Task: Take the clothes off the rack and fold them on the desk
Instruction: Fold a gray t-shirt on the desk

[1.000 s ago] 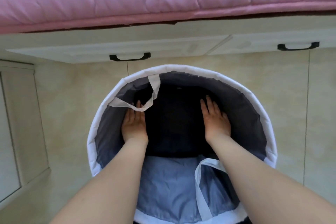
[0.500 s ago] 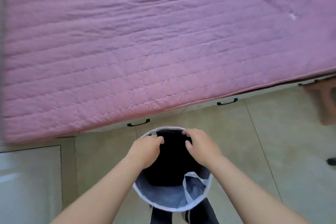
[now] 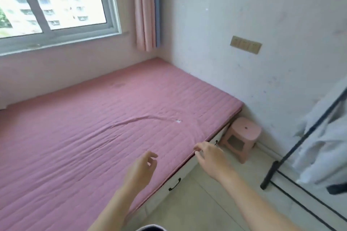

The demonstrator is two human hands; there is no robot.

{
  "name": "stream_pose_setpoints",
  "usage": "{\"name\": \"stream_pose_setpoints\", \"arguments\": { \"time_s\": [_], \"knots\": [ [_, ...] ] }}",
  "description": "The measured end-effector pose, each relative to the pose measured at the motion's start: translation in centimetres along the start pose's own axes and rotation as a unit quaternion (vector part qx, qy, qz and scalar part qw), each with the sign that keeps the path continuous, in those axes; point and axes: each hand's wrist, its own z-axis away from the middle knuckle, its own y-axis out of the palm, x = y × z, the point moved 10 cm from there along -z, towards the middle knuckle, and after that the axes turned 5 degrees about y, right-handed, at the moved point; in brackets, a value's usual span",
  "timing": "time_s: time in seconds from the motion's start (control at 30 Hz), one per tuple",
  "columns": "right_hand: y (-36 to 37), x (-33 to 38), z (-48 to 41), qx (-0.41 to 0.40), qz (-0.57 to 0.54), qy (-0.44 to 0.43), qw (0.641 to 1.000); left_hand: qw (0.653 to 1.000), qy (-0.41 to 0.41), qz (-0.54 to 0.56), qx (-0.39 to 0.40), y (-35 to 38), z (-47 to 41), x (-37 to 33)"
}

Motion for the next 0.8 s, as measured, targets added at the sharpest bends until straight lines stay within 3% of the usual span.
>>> {"name": "stream_pose_setpoints", "arguments": {
  "time_s": [0.2, 0.37, 0.6, 0.8],
  "knots": [
    [-17.2, -12.3, 8.2, -0.145, -0.115, 0.099, 0.978, 0.978, 0.159, 0.137, 0.001, 3.5, 0.1, -23.4],
    [-26.0, -24.4, 17.5, -0.223, -0.183, 0.138, 0.947, 0.962, 0.225, 0.152, 0.035, 11.7, 2.7, -37.1],
    [-32.2, -42.6, 31.2, -0.264, -0.215, 0.227, 0.913, 0.949, 0.276, 0.101, 0.116, 26.6, 8.3, -51.8],
    [-37.0, -53.5, 39.3, -0.273, -0.196, 0.282, 0.899, 0.929, 0.323, 0.001, 0.181, 37.0, 12.6, -59.7]
  ]
}}
